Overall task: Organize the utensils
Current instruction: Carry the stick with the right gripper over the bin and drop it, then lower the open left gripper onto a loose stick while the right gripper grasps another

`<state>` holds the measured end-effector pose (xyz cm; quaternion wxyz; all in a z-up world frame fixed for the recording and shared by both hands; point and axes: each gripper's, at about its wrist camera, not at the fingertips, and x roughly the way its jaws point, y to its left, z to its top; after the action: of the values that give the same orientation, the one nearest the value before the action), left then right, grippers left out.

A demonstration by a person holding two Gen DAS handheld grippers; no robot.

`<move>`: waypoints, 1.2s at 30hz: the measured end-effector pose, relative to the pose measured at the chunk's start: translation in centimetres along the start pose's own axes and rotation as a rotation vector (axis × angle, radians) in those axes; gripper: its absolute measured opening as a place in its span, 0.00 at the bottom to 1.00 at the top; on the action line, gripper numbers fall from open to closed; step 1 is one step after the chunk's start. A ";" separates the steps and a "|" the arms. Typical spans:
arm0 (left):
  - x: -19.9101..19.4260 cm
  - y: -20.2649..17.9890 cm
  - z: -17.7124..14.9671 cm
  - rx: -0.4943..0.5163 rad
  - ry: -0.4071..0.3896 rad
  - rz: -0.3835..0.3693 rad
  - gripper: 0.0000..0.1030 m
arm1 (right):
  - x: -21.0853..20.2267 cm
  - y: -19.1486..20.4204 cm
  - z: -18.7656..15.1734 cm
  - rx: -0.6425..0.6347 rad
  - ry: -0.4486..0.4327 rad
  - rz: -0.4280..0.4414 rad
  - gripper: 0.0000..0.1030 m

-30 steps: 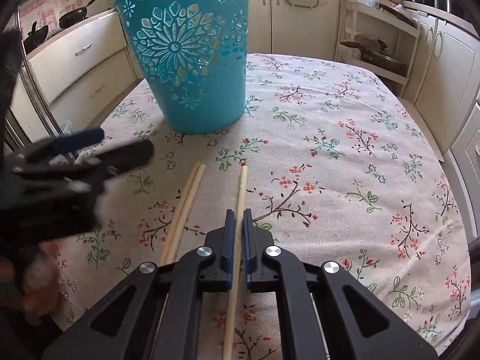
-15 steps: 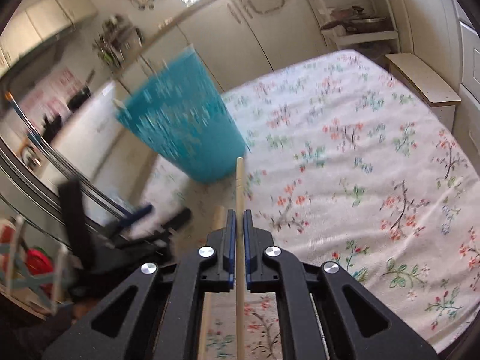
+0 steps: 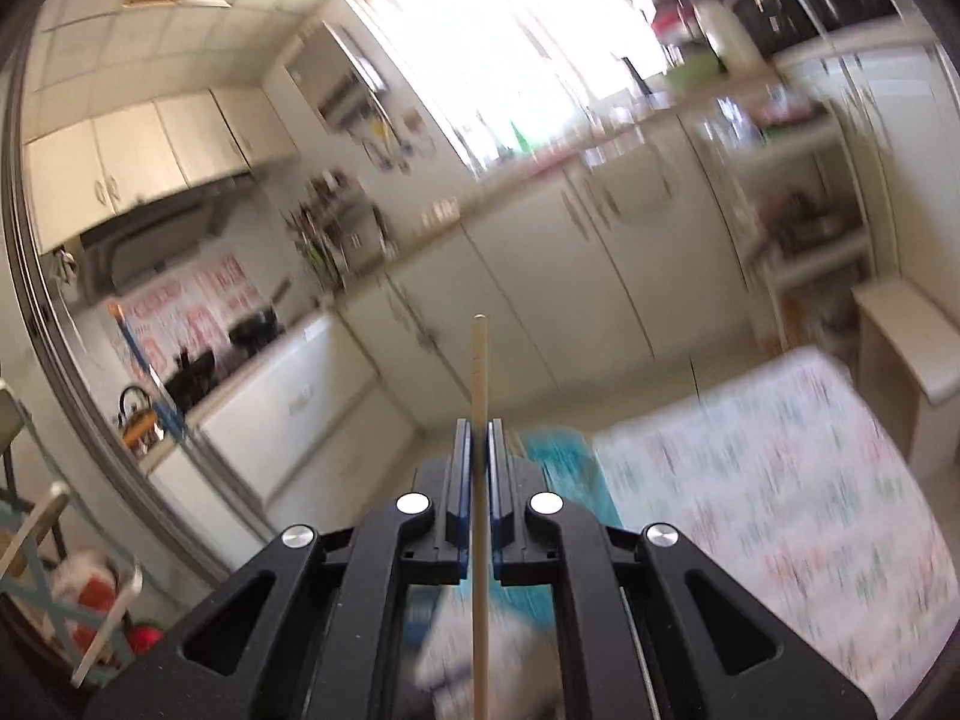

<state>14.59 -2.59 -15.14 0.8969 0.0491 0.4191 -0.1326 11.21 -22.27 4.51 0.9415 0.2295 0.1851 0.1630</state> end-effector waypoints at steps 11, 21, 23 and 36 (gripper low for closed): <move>0.4 0.4 0.1 -0.020 0.016 -0.009 0.86 | 8.9 1.7 -0.7 -0.154 -0.108 -0.181 0.06; 0.0 1.7 0.0 -0.093 -0.004 -0.009 0.86 | 4.3 0.7 -4.3 -0.208 0.015 -0.191 0.22; 0.1 2.2 0.1 -0.118 -0.002 -0.008 0.86 | 1.8 0.2 -5.4 -0.191 0.044 -0.197 0.23; 0.6 5.1 -0.2 -0.264 0.027 -0.021 0.87 | 2.7 -4.9 -19.6 -0.167 0.535 -0.300 0.16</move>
<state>16.28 2.20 -15.85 0.8883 -0.0723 0.4455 -0.0850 6.39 -18.08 -14.87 0.8887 0.0704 0.4438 0.0917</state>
